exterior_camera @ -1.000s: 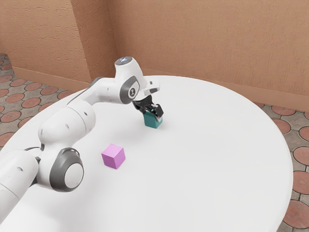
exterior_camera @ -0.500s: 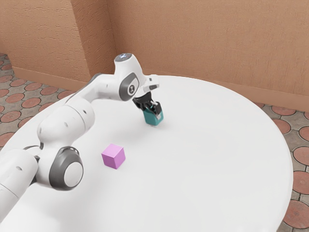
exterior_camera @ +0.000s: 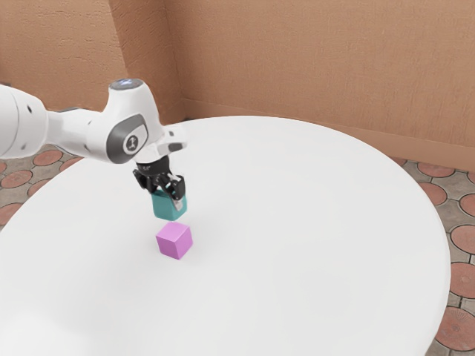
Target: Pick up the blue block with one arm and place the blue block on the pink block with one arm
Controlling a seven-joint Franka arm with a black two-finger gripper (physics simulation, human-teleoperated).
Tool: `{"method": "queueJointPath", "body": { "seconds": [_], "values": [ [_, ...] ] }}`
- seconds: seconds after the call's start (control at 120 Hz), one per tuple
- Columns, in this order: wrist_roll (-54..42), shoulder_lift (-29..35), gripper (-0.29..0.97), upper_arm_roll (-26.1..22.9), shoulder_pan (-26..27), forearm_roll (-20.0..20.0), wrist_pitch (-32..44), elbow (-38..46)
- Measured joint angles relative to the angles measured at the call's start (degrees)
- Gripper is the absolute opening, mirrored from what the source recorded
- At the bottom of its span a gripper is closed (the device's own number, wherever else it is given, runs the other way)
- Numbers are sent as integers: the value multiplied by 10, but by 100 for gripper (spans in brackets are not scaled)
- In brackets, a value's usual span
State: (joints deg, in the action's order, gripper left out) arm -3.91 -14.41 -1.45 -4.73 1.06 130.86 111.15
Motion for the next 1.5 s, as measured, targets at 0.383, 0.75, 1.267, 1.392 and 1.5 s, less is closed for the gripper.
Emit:
{"method": "queueJointPath", "body": {
  "seconds": [0.383,0.75,1.267,1.392,1.5],
  "values": [
    [67,78,26,13,8,54,112,118],
    [97,78,35,20,50,58,-6,93],
    [111,61,35,19,53,98,98,113],
    [114,84,35,20,56,99,133,160],
    [117,100,35,22,48,85,164,189]
  ]
}}
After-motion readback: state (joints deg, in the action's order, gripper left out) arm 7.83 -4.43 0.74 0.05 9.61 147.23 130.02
